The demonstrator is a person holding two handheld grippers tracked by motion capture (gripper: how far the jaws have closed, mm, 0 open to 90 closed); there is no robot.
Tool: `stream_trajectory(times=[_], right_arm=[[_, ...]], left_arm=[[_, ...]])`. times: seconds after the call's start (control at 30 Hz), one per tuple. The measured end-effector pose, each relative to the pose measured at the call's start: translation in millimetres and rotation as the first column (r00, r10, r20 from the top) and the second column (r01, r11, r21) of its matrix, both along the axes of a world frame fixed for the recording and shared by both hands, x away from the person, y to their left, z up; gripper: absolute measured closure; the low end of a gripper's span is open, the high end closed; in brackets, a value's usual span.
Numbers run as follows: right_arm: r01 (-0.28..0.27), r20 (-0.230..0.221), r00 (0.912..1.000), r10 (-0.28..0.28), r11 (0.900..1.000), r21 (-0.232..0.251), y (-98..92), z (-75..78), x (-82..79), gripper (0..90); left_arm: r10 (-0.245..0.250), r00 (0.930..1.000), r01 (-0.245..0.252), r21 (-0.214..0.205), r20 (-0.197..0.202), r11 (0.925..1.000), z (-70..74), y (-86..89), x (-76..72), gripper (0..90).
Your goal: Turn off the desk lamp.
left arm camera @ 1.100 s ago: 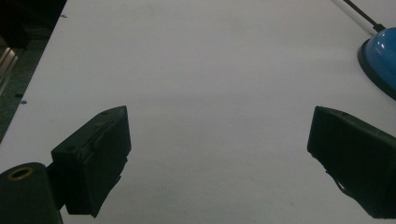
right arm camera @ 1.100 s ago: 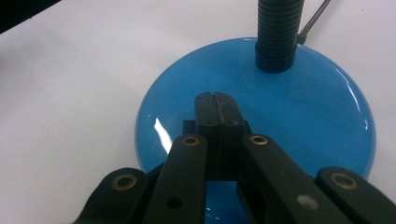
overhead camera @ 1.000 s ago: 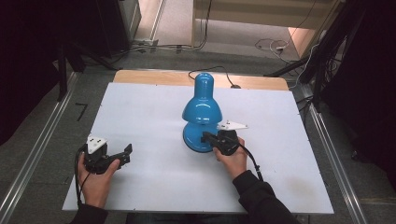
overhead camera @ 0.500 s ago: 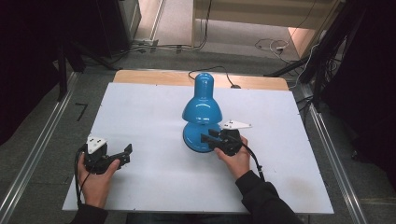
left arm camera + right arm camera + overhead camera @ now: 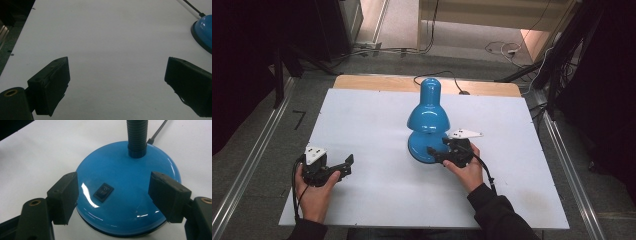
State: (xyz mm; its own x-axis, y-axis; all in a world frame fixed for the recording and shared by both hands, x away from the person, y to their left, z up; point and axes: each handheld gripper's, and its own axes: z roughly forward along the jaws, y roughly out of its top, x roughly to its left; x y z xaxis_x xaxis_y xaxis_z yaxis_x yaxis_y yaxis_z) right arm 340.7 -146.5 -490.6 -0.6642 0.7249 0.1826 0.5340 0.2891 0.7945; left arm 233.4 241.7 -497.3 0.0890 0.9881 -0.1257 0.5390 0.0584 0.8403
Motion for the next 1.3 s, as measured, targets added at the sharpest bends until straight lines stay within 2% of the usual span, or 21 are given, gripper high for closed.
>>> stream_trajectory(times=[1.3], right_arm=[[0.035,0.003,0.9994,-0.035,0.9989,-0.031,-32.0,6.3,-6.6,21.4]], left_arm=[[-0.004,1.0,0.004,-0.005,-0.003,1.0,-0.6,-0.2,0.7,6.7]])
